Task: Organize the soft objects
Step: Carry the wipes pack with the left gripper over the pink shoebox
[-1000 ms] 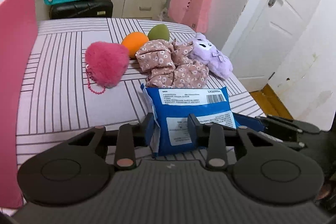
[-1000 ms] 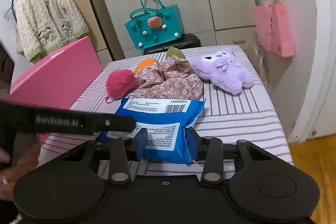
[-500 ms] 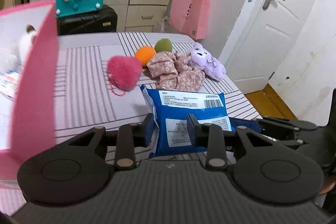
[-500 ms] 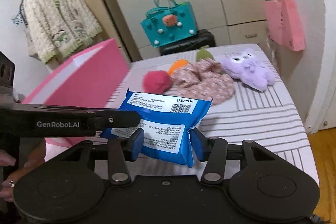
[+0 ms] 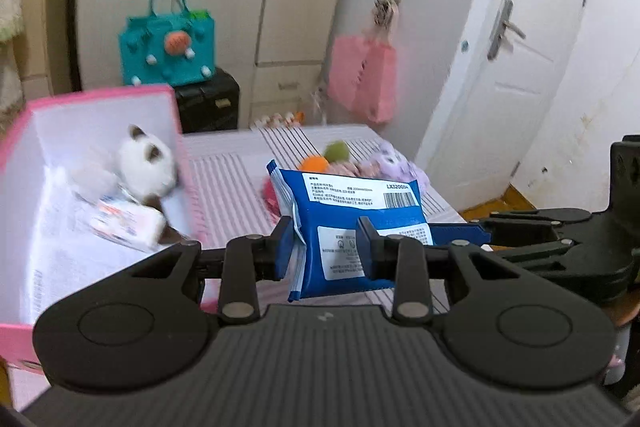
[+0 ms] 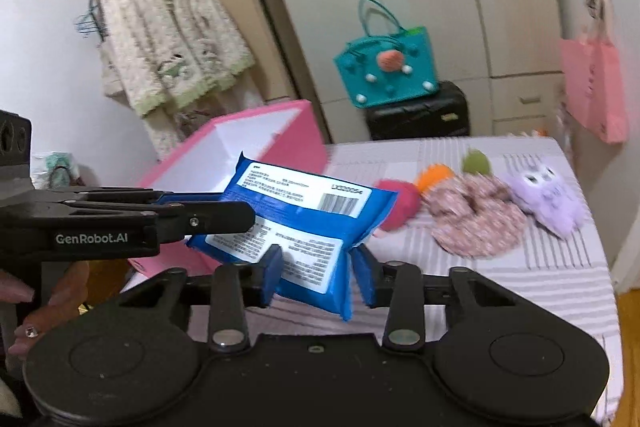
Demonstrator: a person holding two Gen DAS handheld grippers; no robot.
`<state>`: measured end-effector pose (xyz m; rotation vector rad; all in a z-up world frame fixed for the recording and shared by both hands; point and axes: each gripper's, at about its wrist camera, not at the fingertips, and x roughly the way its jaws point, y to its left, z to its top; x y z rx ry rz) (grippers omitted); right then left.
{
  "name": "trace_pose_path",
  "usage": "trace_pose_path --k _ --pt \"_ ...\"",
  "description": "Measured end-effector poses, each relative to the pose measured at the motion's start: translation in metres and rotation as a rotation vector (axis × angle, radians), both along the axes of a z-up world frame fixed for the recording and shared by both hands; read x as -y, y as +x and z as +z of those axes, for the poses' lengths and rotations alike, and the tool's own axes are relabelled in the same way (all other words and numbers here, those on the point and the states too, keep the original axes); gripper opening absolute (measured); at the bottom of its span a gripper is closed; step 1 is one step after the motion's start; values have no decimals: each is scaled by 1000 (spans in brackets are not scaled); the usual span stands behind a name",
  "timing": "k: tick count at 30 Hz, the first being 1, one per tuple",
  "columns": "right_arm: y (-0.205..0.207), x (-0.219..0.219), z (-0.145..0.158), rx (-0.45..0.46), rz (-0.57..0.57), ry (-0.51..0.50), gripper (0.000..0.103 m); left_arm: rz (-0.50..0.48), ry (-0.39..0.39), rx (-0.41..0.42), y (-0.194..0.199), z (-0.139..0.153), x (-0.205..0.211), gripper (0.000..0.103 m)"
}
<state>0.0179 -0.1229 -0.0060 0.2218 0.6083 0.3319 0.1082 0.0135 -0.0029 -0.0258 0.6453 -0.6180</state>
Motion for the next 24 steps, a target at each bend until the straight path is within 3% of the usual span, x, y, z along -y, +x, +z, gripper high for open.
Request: trace_pose_path --k 5,14,21,24 --pt "13 -22 22 32 85 -12 29 44 -22 46 -2 22 -36 31" --pt "56 -82 53 15 228 -68 26 130 -51 57 8 50 -105 31" --pt "94 -120 42 -67 294 -113 26 167 -79 -22 34 43 -151 31" --pt "105 -133 36 -98 313 -145 26 205 -48 -70 51 30 -158 31"
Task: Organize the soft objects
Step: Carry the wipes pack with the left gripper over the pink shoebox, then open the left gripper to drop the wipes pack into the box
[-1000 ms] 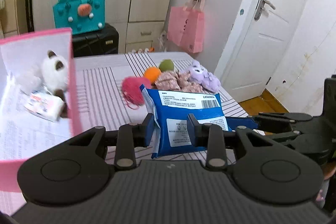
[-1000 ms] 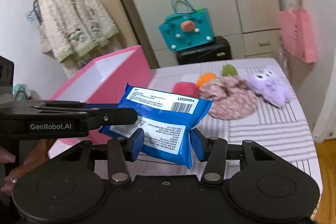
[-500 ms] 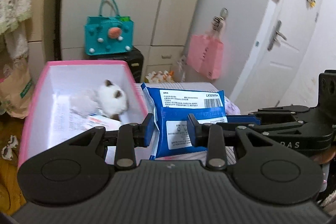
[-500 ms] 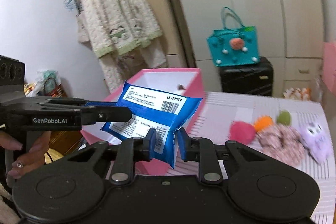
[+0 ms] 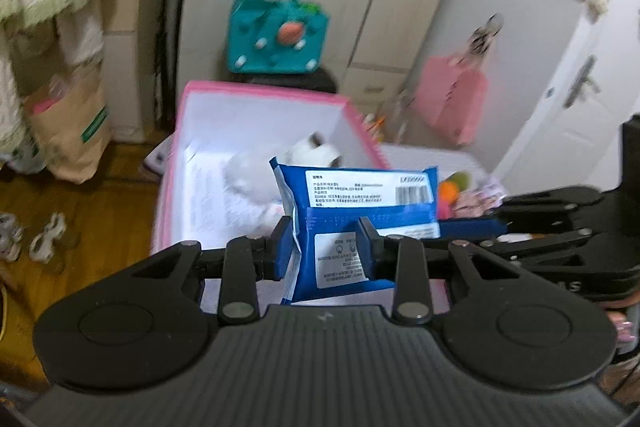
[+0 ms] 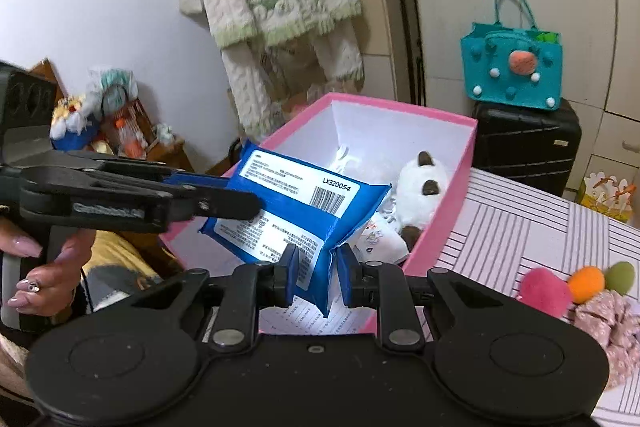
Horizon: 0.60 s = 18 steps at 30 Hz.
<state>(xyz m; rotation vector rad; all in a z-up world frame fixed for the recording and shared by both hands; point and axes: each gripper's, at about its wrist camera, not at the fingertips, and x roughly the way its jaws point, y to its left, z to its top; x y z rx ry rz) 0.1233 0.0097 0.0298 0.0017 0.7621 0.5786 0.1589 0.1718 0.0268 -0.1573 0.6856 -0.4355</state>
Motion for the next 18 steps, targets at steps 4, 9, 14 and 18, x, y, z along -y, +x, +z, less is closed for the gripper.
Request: trace_pose_path --k 4,9,14,18 --pt "8 -11 -6 -38 17 -54 26 23 47 -82 22 -17 -3 32" --pt "6 -15 -7 -75 61 -111 26 -4 49 -136 33 -29 -4 32" --pt "11 -21 -6 -93 86 -195 26 -14 -2 -172 35 -41 -8 32" --pt "14 -21 -9 -116 85 -242 26 -29 60 -164 37 -43 5 35"
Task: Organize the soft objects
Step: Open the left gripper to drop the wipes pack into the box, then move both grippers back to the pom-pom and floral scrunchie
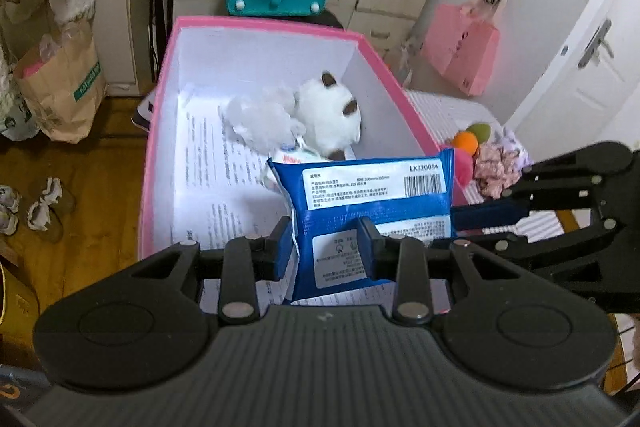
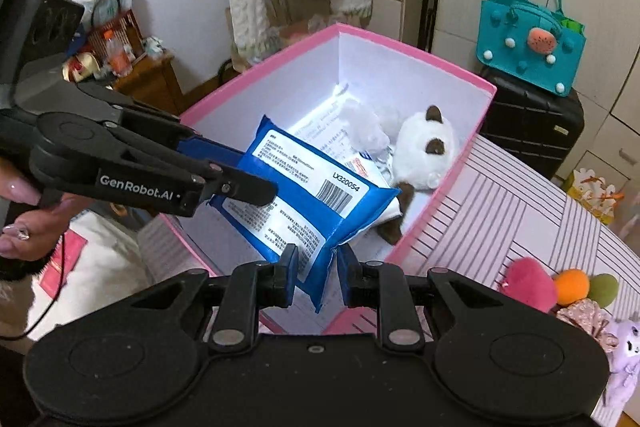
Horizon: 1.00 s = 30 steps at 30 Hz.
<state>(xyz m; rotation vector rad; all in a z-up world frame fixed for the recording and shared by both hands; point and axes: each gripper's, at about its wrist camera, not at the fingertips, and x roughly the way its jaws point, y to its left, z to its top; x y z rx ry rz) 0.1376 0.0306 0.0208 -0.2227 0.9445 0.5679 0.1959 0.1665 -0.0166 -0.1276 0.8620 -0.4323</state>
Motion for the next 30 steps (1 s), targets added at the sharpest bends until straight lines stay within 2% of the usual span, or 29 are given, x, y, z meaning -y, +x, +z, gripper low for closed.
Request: trace_pose_path --k 4,6,8,11,14,20,30 --pt "1 1 2 17 14 -19 26 -18 47 -44 7 -6 9 43" --pt "-1 3 6 38 28 -22 26 -13 101 -37 8 -8 15 51" --pt "-3 5 10 48 42 -13 26 -25 122 -33 6 -5 17 58" --pt "-7 7 15 63 52 -3 26 -54 130 -19 -2 3 19 59" --pt "-12 10 21 71 59 13 26 -67 179 12 -11 13 24 60" --pt "-26 13 33 106 82 34 29 -121 210 12 -25 35 29 65" --pt "-59 27 54 136 91 84 32 -122 209 66 -51 58 31 69"
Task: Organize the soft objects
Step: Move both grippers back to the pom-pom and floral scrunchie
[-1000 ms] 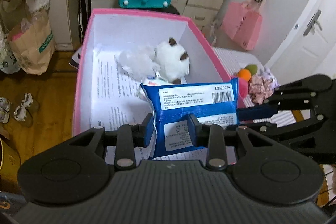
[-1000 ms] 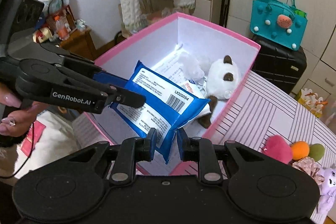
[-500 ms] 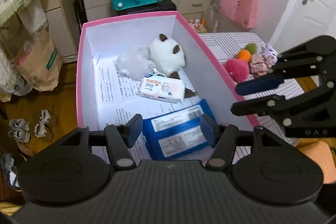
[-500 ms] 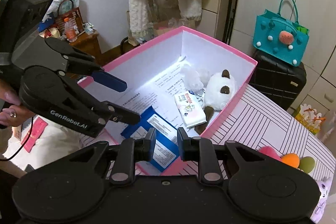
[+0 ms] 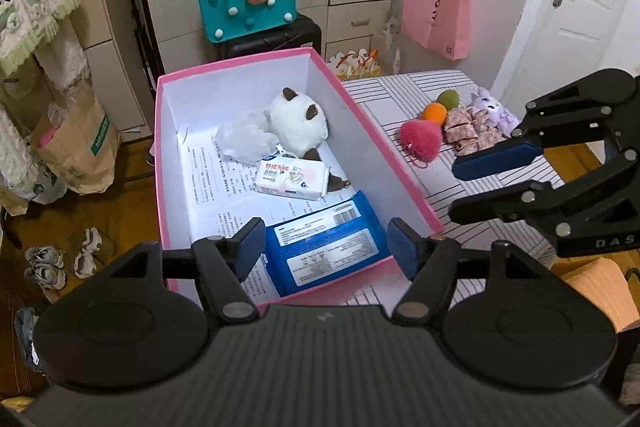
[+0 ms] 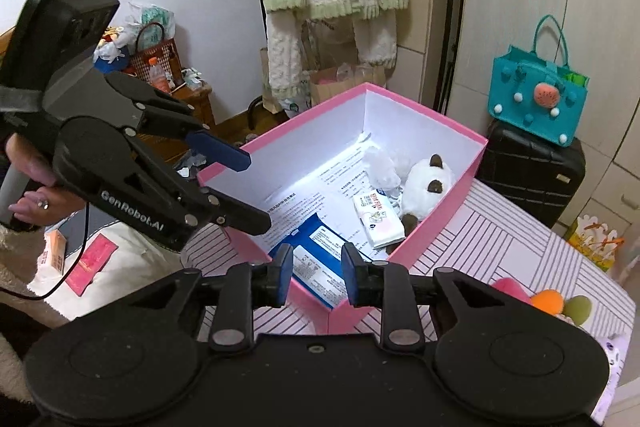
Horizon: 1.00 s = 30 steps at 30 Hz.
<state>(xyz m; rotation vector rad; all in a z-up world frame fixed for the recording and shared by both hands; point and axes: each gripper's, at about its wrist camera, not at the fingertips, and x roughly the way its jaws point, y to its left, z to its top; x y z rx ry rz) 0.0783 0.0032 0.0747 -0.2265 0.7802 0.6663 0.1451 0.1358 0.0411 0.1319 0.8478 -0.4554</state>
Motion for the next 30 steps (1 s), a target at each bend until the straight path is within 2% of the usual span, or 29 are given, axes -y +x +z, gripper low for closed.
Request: trace_pose_path --k 12,17,24,30 --pt "-45 35 15 56 -57 13 35 -47 -6 42 -27 23 15 71" --pt "-59 60 16 73 -114 7 35 -104 -5 71 -37 31 33 71" --pt "-69 102 7 99 -197 2 39 -163 -55 76 -39 37 68 71" --pt "-63 133 -12 103 -261 -42 46 -206 -90 89 -33 29 103 71"
